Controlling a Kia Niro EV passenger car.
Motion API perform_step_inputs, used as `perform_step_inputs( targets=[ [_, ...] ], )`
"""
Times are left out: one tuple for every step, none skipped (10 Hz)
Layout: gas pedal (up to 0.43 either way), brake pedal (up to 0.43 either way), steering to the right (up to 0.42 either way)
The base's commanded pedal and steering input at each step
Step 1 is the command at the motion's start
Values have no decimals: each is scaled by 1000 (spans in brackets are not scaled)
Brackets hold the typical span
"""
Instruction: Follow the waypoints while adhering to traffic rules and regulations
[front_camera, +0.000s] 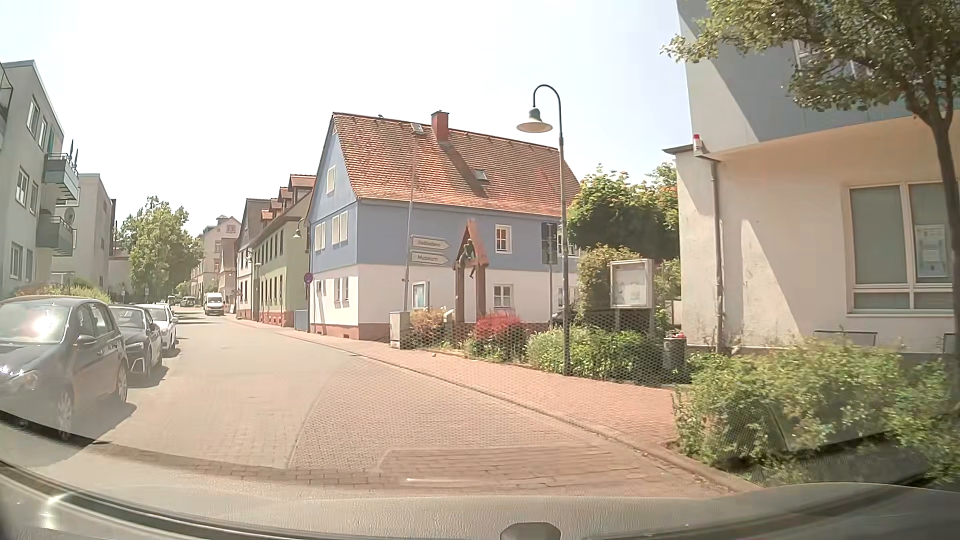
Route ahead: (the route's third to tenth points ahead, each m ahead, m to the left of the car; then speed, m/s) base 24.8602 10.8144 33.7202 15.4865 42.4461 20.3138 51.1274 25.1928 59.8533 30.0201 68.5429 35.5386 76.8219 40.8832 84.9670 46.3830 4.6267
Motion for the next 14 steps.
perform_step_inputs(
  targets=[
    [299, 0, -152],
    [299, 0, -162],
    [287, 0, -170],
    [287, 0, -177],
    [287, 0, -179],
    [287, 0, -180],
    [287, 0, -185],
    [268, 0, -187],
    [268, 0, -185],
    [260, 0, -178],
    [240, 0, -166],
    [220, 0, -153],
    [138, 0, -140],
    [59, 0, -128]
  ],
)
